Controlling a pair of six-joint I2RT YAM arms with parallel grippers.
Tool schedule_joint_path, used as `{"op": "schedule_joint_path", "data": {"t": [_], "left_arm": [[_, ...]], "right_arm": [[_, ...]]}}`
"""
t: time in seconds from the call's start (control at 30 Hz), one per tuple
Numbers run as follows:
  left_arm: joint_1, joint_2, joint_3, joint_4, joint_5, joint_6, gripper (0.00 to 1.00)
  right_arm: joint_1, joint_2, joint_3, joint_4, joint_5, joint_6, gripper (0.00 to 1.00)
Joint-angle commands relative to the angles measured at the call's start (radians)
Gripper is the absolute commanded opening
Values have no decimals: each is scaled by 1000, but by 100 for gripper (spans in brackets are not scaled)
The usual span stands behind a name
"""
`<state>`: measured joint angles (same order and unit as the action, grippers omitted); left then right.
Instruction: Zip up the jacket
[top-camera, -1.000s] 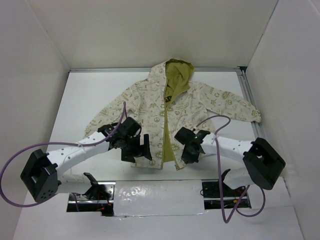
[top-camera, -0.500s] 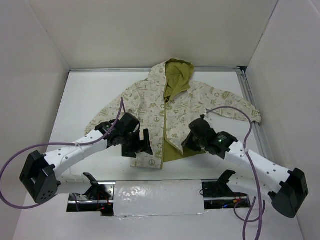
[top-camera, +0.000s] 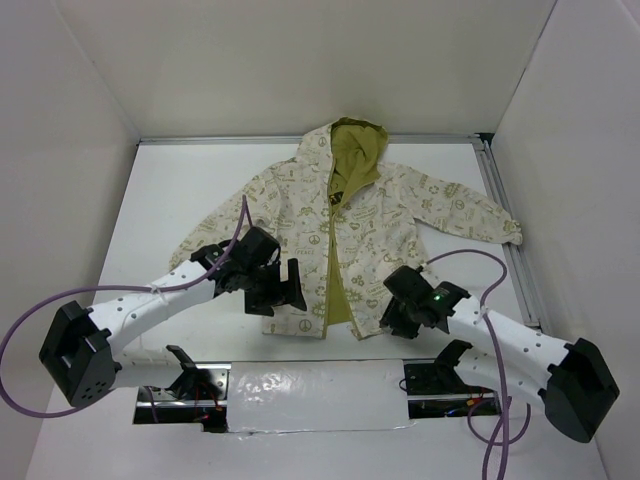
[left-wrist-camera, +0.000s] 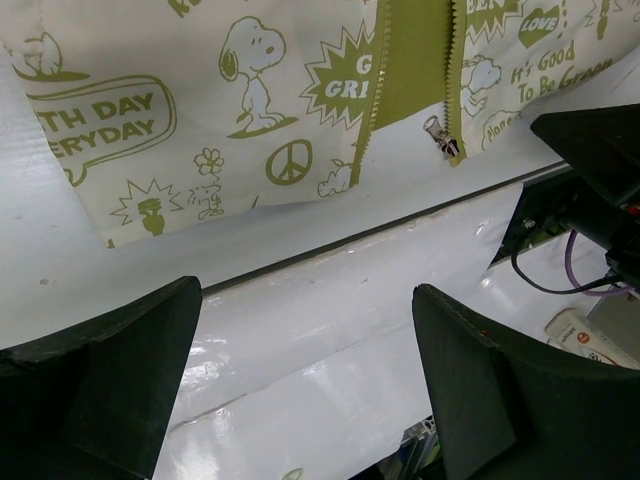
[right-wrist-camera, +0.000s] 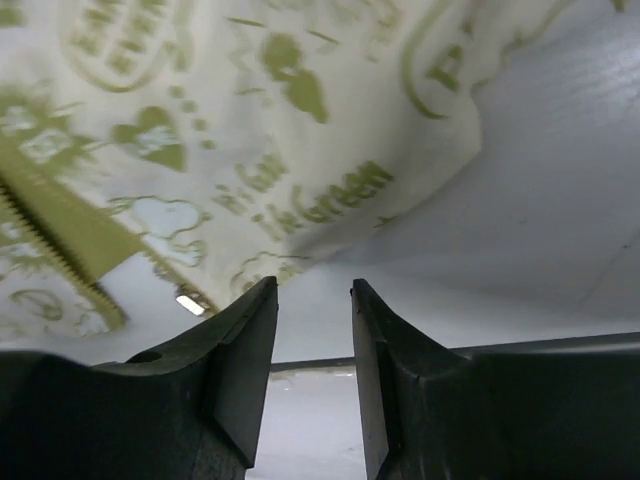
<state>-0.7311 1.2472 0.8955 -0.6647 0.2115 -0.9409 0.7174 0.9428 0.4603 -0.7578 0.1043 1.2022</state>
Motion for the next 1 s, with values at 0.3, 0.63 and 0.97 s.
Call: {"op": "schedule_joint_path", "data": {"t": [0.3,0.63,0.97], "left_arm": [[-10,-22,-29,7,9,25,99],[-10,-26,-69,28,26,-1,99],[-17,-42,-113,42,29,-22,99]], "right_arm": [[290,-10,213,29,149,-314,74],[321,359,241,129,97,-420,20],[451,507,256,233,32,-431,15]]}}
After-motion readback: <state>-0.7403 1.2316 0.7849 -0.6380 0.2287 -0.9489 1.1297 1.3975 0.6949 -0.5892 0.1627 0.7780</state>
